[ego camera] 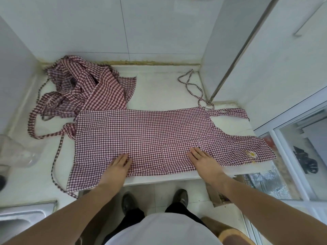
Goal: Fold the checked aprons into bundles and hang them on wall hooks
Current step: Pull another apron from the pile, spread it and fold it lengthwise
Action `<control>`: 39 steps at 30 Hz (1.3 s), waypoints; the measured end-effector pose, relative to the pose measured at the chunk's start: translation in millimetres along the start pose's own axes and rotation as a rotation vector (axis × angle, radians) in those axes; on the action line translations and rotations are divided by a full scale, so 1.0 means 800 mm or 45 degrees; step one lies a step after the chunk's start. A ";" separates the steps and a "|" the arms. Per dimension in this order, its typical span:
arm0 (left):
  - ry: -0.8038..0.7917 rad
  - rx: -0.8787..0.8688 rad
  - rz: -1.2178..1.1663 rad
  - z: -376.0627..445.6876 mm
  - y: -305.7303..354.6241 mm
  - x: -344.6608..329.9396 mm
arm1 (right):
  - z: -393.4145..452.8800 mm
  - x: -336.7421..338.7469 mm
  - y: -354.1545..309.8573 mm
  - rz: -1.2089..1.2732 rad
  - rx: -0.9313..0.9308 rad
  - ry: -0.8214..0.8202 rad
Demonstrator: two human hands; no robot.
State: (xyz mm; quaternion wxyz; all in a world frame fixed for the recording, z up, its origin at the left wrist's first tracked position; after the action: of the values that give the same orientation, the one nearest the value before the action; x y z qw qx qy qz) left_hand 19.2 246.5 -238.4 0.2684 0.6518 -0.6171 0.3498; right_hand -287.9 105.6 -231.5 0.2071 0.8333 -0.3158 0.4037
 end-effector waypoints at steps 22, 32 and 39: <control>-0.807 0.018 -0.290 0.022 -0.113 0.105 | -0.002 0.120 0.076 0.277 -0.016 -0.758; -0.182 0.143 -0.608 0.055 -0.186 0.140 | 0.077 0.153 0.111 0.538 -0.185 -0.370; -0.020 0.570 -0.915 0.074 -0.215 0.109 | 0.123 0.122 0.112 0.453 -0.344 -0.220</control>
State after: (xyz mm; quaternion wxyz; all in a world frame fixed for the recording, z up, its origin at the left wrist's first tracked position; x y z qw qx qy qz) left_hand 196.7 162.6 -192.2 0.2203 0.8704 -0.2614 0.3543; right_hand -250.5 -52.6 -202.5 0.2144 0.7608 -0.5252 0.3151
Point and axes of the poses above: each hand's wrist, its own z-axis towards the middle knuckle, its own x-axis out of the back of the hand, y = z × x, the point moved 2 cm from there along z, towards the middle knuckle, and after that the axes turned 8 degrees about -y, right-handed, at the moved point
